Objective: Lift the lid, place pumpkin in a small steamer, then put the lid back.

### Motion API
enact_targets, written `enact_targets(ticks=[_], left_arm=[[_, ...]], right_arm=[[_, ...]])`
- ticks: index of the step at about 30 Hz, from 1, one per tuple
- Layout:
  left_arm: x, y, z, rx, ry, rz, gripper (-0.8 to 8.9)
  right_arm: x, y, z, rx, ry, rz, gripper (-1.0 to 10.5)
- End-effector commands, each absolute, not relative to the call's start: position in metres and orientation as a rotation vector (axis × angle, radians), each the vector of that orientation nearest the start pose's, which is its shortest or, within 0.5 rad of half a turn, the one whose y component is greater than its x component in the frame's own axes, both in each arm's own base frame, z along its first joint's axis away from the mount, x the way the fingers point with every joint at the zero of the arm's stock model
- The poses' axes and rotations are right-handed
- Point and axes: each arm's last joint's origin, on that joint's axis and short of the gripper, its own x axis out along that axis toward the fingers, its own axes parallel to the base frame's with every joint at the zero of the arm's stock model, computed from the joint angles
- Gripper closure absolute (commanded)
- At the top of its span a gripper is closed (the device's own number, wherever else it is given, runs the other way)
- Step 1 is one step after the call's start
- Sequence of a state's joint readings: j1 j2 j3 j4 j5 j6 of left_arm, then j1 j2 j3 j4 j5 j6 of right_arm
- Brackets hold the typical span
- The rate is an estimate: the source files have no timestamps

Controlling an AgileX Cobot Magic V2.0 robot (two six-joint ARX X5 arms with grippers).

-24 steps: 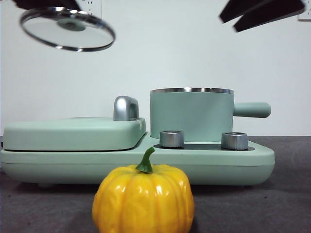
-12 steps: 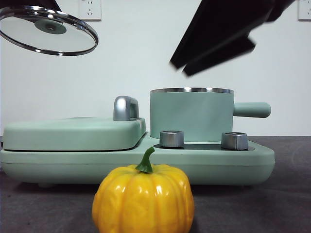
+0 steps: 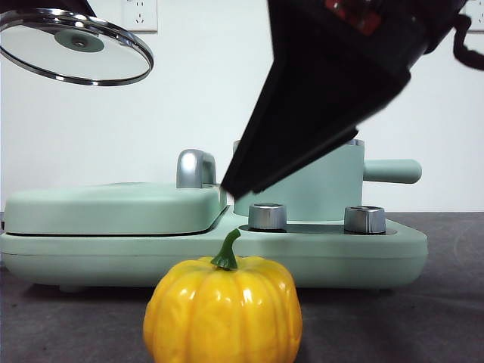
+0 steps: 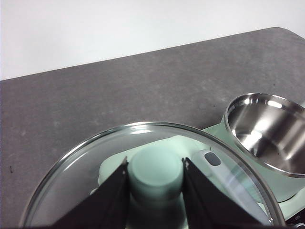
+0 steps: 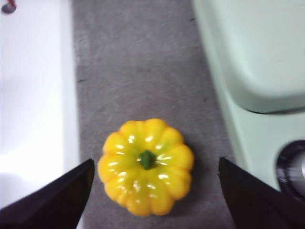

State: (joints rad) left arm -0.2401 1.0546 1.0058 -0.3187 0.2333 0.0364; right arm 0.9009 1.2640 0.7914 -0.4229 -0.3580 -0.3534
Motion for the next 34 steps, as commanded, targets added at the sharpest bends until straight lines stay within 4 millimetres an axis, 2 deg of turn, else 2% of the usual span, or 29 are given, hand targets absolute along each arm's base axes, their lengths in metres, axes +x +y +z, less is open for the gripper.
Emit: enact_targets(ticks=[1,8,22,29,34], left_arm=[[0.220,-0.061,0.355,0.033,0.319,-0.475,8.03],[0.220,-0.061,0.355,0.033,0.319,-0.475,8.03],[0.220,-0.061,0.355,0.033,0.319,-0.475,8.03],[0.220,-0.061,0.355,0.034,0.319,-0.474,8.03],[0.220,-0.061,0.355,0.038,0.319,-0.456,8.03]], right_arm=[[0.143,0.208,0.220,-0.593,0.697,1.344,5.3],[0.142,0.217,0.207,-0.664,0.728,1.334,5.0],[0.147,0.228,0.180,-0.672,0.840,1.333,5.0],[0.146,0.228,0.182,-0.585,0.891,1.325,5.6],[0.143,0.223,0.194,-0.462,0.943,1.285,5.6]])
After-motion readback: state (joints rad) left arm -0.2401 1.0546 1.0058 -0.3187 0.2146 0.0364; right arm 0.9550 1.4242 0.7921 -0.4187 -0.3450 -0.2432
